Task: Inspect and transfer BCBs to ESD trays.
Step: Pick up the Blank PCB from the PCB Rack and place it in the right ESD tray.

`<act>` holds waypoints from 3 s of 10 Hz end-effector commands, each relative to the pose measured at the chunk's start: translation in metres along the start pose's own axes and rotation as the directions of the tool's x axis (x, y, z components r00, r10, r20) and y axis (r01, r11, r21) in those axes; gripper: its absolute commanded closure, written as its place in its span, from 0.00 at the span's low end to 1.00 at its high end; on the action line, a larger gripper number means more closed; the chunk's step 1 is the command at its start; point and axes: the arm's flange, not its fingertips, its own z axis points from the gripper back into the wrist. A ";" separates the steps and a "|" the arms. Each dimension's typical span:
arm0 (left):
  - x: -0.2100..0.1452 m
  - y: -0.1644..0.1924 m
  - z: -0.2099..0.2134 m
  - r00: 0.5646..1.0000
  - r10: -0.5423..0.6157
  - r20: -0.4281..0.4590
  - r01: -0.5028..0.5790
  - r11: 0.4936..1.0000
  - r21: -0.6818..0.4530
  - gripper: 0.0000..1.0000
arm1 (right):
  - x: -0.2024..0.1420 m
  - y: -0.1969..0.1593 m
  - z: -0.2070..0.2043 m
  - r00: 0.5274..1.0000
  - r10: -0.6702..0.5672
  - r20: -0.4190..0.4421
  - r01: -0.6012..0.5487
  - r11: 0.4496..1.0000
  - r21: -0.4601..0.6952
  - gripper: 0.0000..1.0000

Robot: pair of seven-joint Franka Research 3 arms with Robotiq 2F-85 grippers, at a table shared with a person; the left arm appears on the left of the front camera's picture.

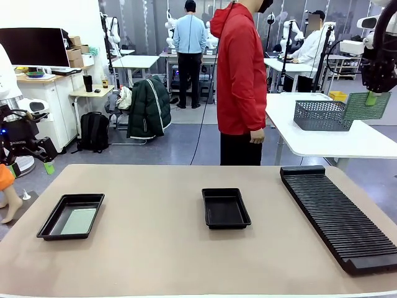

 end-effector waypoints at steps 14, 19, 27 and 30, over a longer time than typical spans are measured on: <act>0.000 0.002 -0.002 1.000 -0.006 0.009 0.006 1.000 -0.002 0.00 | 0.135 0.068 -0.162 0.327 -0.937 0.123 0.743 0.335 0.580 0.98; 0.000 0.002 -0.002 1.000 -0.006 0.009 0.006 1.000 -0.002 0.00 | 0.185 0.076 -0.246 0.119 -0.983 0.142 0.685 0.185 0.705 0.98; 0.000 0.002 -0.002 1.000 -0.006 0.009 0.006 1.000 -0.002 0.00 | 0.243 0.061 -0.339 -0.017 -0.994 0.108 0.658 0.070 0.750 0.98; 0.000 0.002 -0.002 1.000 -0.006 0.009 0.006 1.000 -0.002 0.00 | 0.257 0.045 -0.358 -0.013 -0.997 0.077 0.659 0.049 0.750 0.98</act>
